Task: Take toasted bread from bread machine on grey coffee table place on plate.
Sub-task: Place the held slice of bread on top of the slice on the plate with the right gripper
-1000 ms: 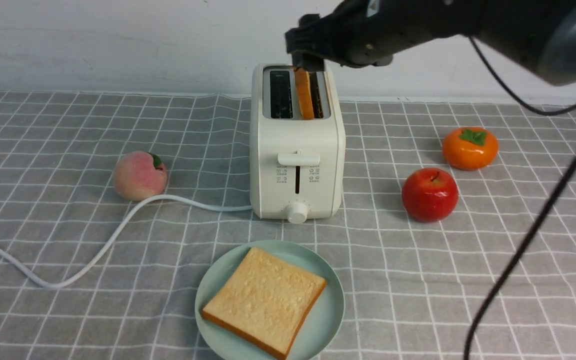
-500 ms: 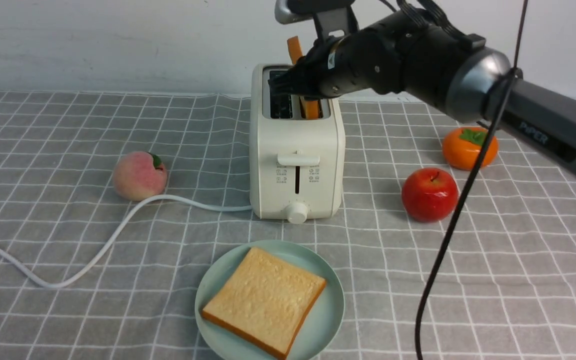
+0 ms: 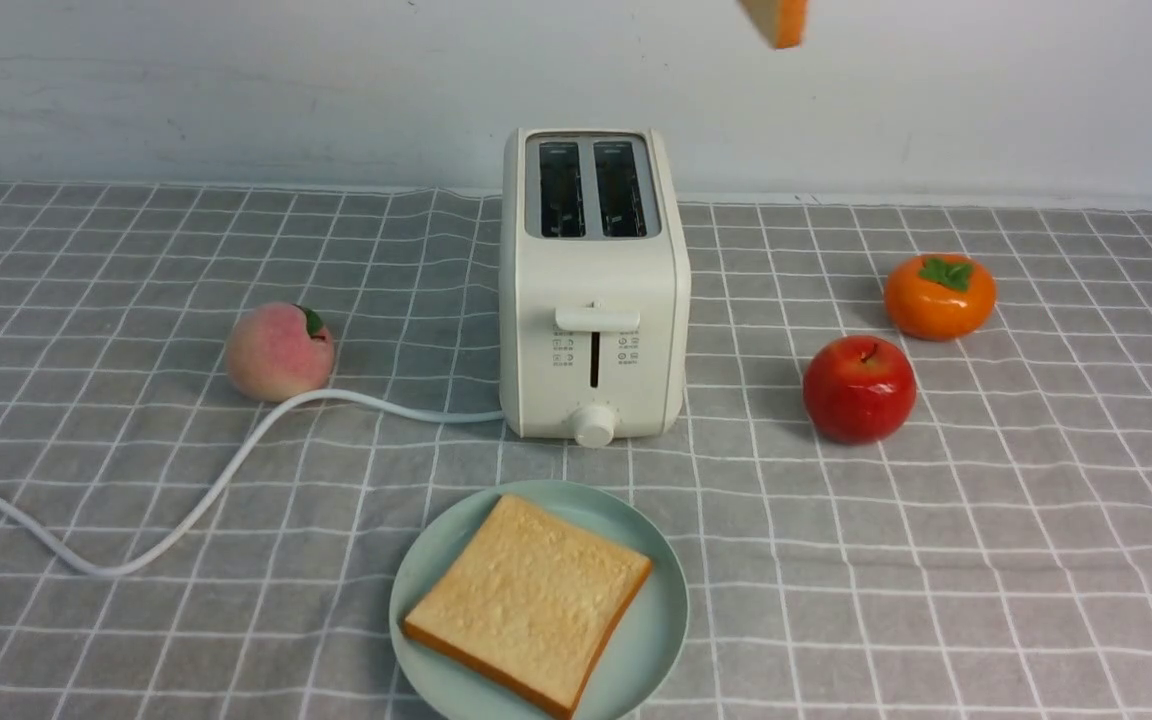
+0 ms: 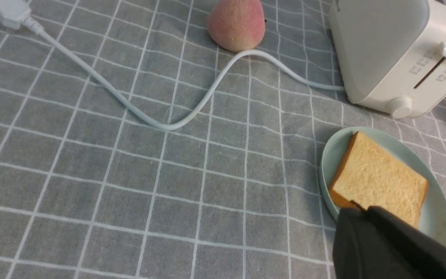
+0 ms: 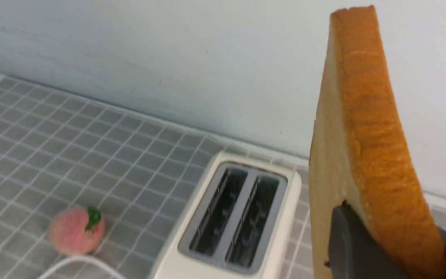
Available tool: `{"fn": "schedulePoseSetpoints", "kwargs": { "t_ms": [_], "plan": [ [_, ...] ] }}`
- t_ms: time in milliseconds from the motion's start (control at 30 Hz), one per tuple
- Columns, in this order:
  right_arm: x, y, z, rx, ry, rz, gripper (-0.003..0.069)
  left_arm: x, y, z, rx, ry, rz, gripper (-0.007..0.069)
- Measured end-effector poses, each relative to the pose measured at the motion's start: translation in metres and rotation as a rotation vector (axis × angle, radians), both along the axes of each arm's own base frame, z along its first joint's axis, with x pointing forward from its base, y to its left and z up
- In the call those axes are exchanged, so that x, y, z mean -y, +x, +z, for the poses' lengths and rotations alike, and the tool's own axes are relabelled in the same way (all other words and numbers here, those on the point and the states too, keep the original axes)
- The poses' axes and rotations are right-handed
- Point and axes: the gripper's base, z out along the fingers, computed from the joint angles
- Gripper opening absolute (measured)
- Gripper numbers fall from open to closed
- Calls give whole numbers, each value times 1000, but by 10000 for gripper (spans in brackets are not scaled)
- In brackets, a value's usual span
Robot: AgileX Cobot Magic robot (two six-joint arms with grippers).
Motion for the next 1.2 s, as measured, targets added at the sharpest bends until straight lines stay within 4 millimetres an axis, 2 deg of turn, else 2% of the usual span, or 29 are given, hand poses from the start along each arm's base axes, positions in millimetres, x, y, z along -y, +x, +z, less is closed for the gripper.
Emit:
{"fn": "schedulePoseSetpoints", "kwargs": {
  "t_ms": [67, 133, 200, 267, 333, 400, 467, 500, 567, 600, 667, 700, 733, 900, 1067, 1200],
  "plan": [
    [10, -15, 1, -98, -22, 40, 97, 1, 1, 2, 27, -5, -4, -14],
    [15, -20, -3, -181, -34, 88, 97, 1, 1, 3, 41, -9, -7, -14],
    [17, -21, -11, -272, -16, 157, 97, 1, 2, 4, 52, -13, -9, -14],
    [14, -14, -26, -360, 45, 266, 97, 1, 2, 5, 56, -13, -10, -14],
    [9, -6, -47, -452, 114, 349, 97, 1, 2, 5, 56, -12, -9, -14],
    [-1, 2, -85, -586, 163, 426, 97, 1, 2, 5, 57, -12, -9, -14],
    [-6, 4, -102, -636, 178, 460, 97, 1, 2, 5, 57, -12, -9, -14],
    [-12, 7, -127, -710, 188, 481, 97, 1, 2, 5, 57, -12, -9, -14],
    [-21, 7, -158, -799, 198, 518, 97, 1, 2, 5, 57, -12, -9, -14],
    [-22, 7, -164, -817, 200, 524, 97, 1, 2, 5, 57, -12, -9, -14],
    [-37, 4, -201, -912, 228, 555, 97, 1, 2, 4, 55, -12, -9, -14],
    [-39, 4, -204, -919, 230, 555, 97, 1, 2, 4, 55, -12, -9, -14],
    [-51, 3, -220, -942, 254, 553, 97, 1, 2, 4, 55, -11, -9, -14],
    [-71, 8, -241, -921, 279, 517, 97, 1, 2, 4, 54, -11, -9, -14],
    [-73, 18, -248, -851, 272, 453, 104, 1, 2, 3, 42, -9, -7, -14],
    [-70, 22, -252, -820, 223, 434, 158, 1, 1, 2, 26, -6, -5, -14]
  ]
}}
